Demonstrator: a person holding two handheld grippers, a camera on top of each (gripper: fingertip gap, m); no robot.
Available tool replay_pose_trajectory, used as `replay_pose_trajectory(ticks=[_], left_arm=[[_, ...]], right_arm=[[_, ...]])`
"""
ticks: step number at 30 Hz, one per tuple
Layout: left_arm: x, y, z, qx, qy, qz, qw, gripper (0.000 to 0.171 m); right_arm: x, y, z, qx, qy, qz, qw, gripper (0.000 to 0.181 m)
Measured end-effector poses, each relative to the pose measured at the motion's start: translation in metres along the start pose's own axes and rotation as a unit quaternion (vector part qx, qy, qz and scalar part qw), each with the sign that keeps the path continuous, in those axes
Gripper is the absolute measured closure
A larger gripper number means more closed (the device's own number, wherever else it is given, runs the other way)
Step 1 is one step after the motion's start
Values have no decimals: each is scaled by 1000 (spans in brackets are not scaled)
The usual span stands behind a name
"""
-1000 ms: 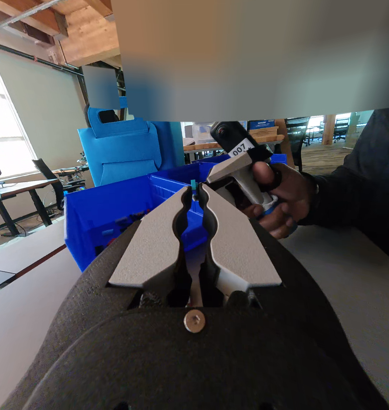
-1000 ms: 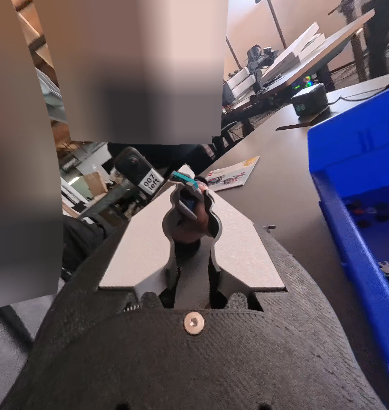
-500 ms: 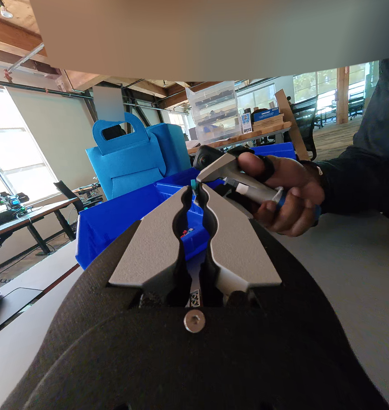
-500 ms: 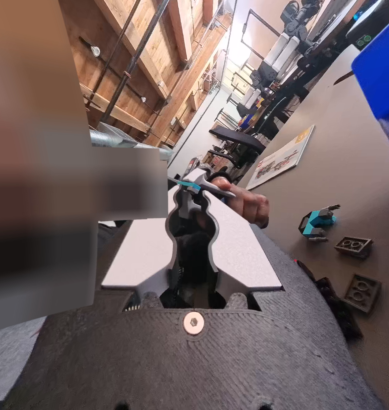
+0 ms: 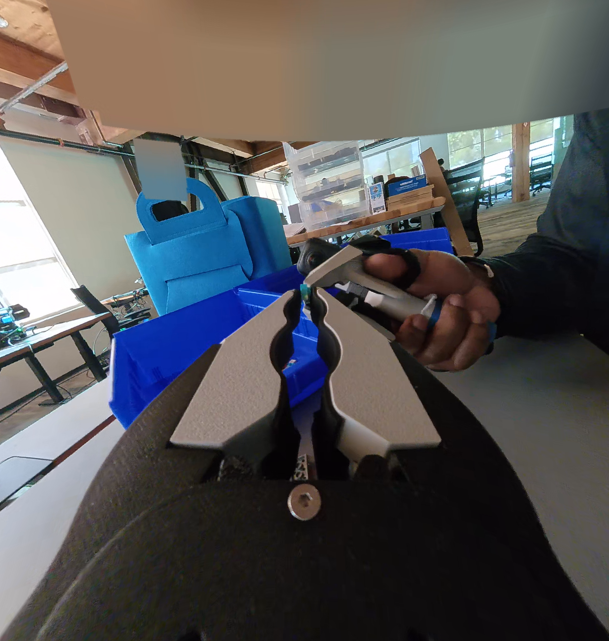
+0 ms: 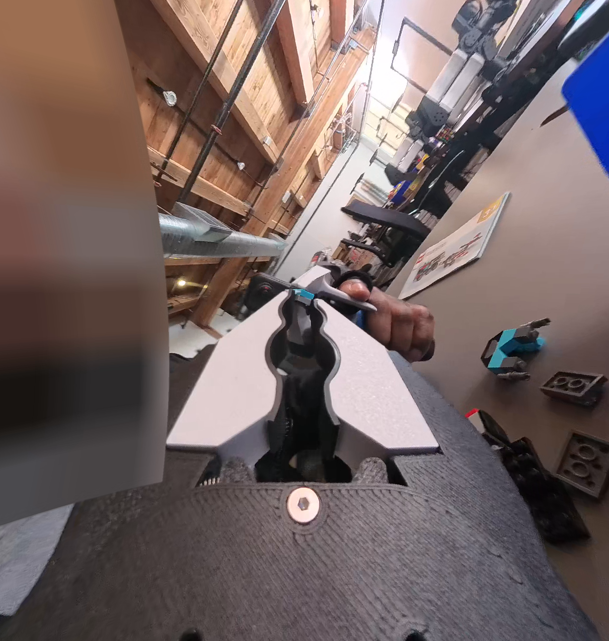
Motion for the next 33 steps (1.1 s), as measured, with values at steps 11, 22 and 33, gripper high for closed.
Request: replay_pose_trajectory(ticks=[11,22,33], left_arm=[[0,-3,-3,146,5,-45,988,166],[-1,-6,-5,241,13,-73,968,166],[-1,-22,-9,278,7,-24,960,166]], right_arm=[[1,1,0,174,-21,-59,983,173],[1,0,0,242,-33,-79,966,175],[8,13,8,330,-43,-139,933,161]])
Point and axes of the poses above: each gripper's, where its closed fingertips meet, x back along the fingers, z out of its top, y = z × x across the jaws, the point moved 2 cm from there along x, back along the fingers, and after that the axes turned 7 degrees about x, right-handed, at the moved point
